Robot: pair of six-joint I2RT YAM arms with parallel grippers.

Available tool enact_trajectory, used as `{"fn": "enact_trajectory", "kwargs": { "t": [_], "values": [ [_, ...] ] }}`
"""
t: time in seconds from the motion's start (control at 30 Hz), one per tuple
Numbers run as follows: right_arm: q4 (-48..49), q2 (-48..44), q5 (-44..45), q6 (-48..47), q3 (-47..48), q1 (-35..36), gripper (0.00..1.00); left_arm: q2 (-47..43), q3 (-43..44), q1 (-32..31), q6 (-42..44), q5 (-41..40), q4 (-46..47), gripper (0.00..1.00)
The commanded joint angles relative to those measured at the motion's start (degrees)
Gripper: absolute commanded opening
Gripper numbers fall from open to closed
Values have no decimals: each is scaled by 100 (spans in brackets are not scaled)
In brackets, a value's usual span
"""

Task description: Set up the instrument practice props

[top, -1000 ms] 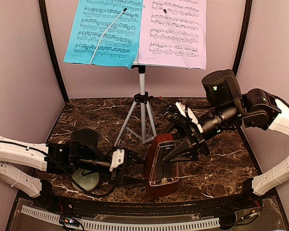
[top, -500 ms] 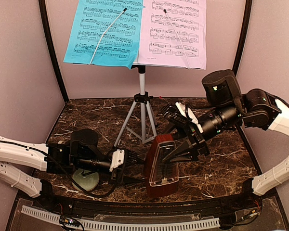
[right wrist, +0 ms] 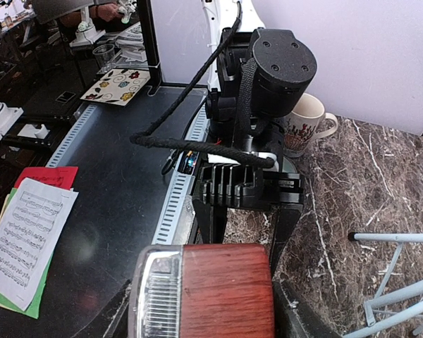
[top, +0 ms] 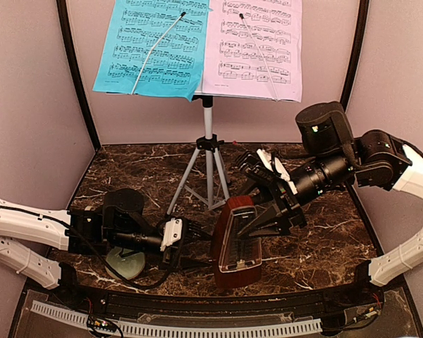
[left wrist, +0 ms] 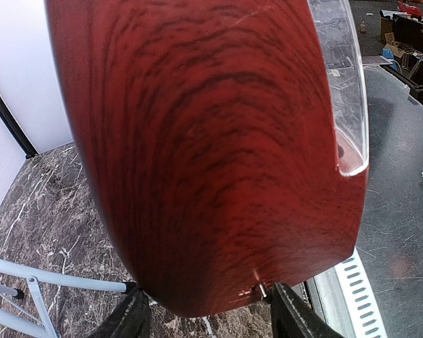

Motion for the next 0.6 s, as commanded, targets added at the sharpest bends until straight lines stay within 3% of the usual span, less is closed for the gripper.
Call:
{"fn": "enact_trajectory", "kwargs": {
  "t": [0.0,0.37,0.57],
  "values": [
    [847,-194,-117,-31,285,40,12,-102,101,-36,122,165,-24,59],
    [883,-212,-129,-6,299,48,11,-104,100,-34,112,140,-20,57],
    [966,-237,-128,12,270,51,11,-42,162,-34,34,55,15,74]
  ]
}}
